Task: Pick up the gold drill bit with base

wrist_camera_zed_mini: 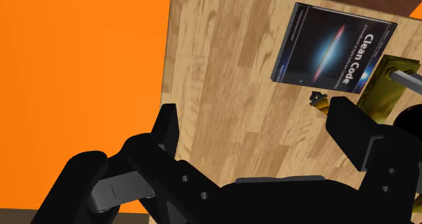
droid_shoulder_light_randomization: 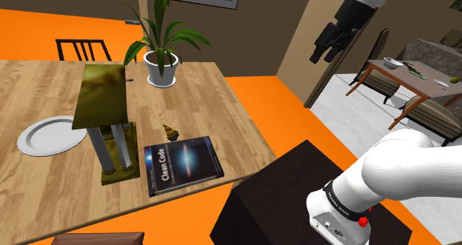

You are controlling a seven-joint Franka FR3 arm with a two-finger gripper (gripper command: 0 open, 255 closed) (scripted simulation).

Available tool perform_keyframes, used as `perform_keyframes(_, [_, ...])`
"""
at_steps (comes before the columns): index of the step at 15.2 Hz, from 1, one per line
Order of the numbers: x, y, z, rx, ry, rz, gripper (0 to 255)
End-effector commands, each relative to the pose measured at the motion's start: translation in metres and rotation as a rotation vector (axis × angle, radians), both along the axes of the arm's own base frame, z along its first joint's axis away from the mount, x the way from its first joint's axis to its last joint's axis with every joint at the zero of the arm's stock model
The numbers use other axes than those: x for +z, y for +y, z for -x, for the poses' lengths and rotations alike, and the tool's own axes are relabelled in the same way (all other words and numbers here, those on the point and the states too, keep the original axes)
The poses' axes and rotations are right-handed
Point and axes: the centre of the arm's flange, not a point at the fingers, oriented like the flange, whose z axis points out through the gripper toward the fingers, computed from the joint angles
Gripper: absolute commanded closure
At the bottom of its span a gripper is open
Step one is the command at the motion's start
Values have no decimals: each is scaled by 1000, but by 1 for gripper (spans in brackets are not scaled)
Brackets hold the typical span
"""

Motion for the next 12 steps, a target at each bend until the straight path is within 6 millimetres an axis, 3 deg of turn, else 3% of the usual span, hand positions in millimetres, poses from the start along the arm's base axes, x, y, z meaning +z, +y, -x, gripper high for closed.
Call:
perform_keyframes(1, [0, 0, 0, 0, 0, 0, 0])
perform_keyframes(12, [-112, 78, -38, -14, -88, -1, 0])
